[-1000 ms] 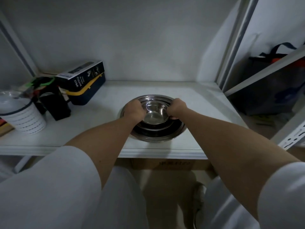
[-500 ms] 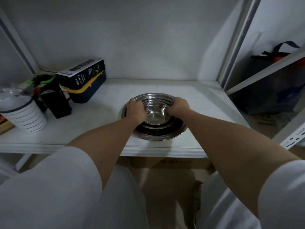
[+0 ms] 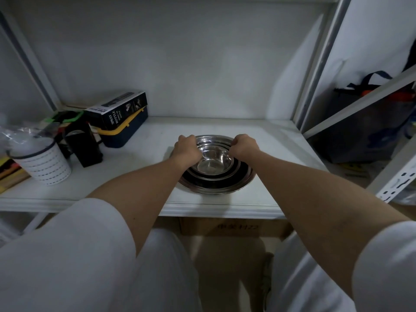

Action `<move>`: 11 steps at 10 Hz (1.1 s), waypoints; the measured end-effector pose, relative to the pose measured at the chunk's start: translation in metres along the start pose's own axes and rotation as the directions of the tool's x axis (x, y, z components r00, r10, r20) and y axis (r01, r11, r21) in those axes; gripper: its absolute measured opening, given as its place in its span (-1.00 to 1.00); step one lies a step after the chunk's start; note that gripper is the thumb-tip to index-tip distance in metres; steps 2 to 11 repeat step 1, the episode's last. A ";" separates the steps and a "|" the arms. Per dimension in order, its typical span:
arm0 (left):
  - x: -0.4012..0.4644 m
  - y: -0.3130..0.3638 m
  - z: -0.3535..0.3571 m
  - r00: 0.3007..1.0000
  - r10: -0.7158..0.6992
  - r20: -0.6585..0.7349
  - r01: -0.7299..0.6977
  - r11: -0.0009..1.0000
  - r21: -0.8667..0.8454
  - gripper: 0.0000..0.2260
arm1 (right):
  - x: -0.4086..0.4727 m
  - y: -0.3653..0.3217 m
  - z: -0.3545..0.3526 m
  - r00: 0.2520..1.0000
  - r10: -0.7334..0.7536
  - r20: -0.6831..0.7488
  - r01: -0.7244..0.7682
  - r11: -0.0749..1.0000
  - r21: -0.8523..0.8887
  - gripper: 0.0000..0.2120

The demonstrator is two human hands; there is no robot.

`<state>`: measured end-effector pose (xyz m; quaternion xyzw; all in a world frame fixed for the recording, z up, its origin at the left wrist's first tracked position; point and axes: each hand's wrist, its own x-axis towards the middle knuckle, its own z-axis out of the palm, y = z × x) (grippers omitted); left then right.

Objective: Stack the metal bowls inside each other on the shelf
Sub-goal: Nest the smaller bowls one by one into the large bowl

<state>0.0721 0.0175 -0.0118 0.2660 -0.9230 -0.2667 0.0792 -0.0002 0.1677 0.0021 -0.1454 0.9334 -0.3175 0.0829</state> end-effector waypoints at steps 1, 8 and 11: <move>-0.002 0.007 -0.005 0.999 0.047 0.015 -0.046 0.998 -0.044 -0.57 | -0.007 -0.006 -0.006 1.000 -0.025 -0.012 0.025 1.000 0.014 -0.64; -0.002 0.007 -0.005 0.999 0.047 0.015 -0.046 0.998 -0.044 -0.57 | -0.007 -0.006 -0.006 1.000 -0.025 -0.012 0.025 1.000 0.014 -0.64; -0.002 0.007 -0.005 0.999 0.047 0.015 -0.046 0.998 -0.044 -0.57 | -0.007 -0.006 -0.006 1.000 -0.025 -0.012 0.025 1.000 0.014 -0.64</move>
